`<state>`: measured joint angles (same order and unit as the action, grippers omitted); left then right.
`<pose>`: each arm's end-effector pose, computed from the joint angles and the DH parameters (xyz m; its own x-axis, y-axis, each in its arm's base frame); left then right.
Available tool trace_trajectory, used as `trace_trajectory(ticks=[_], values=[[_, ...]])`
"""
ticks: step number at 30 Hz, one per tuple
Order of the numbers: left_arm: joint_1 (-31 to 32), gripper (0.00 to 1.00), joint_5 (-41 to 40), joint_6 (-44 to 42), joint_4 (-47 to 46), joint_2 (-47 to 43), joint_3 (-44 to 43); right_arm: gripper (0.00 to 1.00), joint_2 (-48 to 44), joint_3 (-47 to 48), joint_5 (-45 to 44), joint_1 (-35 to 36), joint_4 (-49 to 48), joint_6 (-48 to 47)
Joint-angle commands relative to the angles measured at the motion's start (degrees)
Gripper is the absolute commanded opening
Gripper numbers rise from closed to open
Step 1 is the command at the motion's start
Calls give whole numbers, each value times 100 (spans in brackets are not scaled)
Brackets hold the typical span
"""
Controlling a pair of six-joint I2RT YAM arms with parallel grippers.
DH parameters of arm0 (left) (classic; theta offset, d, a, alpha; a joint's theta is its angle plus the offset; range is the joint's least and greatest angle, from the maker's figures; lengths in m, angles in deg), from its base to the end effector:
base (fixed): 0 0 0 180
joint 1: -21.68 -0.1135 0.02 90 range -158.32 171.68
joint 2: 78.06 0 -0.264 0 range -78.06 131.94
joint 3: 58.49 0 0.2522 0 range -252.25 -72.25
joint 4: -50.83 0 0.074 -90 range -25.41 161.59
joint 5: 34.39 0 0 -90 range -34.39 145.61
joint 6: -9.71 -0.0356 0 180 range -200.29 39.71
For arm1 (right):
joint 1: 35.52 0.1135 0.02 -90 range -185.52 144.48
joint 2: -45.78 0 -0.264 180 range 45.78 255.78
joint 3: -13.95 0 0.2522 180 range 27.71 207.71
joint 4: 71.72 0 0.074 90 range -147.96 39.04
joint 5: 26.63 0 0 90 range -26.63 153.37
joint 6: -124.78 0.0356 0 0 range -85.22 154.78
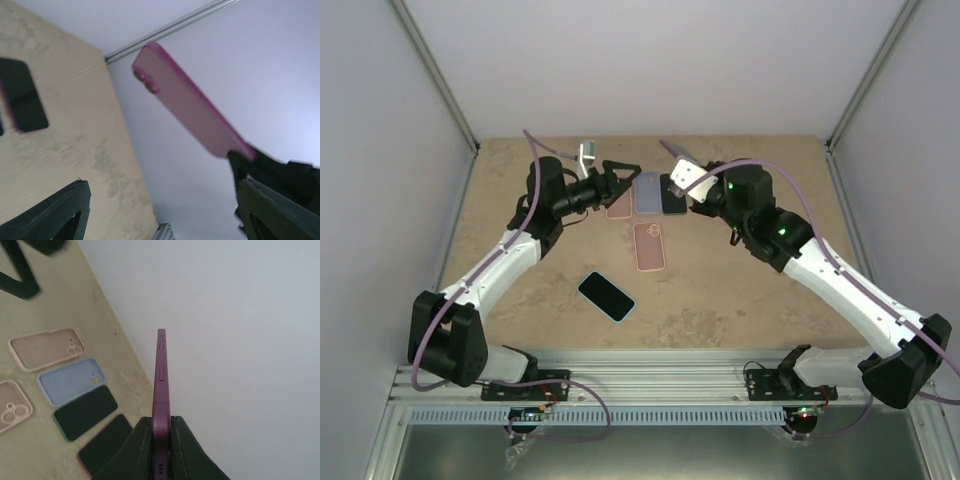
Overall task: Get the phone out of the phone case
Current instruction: Place the phone case at the center of the board.
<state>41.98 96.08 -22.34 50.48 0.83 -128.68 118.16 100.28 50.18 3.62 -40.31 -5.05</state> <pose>0.2906 -0.1321 0.3197 -0.8065 -0.3892 -0.4451 0.3442 0.3031 -0.8886 0.2289 0.1758 0.3933 0.1068 -0.7171 -0.6887 -0.4914 0.5641 -0.6636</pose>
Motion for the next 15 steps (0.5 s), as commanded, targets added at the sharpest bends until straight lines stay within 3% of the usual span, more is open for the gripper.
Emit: trace_trajectory(ticks=[1, 15], values=[[-4, 82, 94, 1188, -890, 50, -146, 1, -258, -114, -610, 584, -1190, -938], [229, 81, 16, 1913, -1446, -41, -172, 0, -107, -839, -1716, 1587, -3143, -2735]])
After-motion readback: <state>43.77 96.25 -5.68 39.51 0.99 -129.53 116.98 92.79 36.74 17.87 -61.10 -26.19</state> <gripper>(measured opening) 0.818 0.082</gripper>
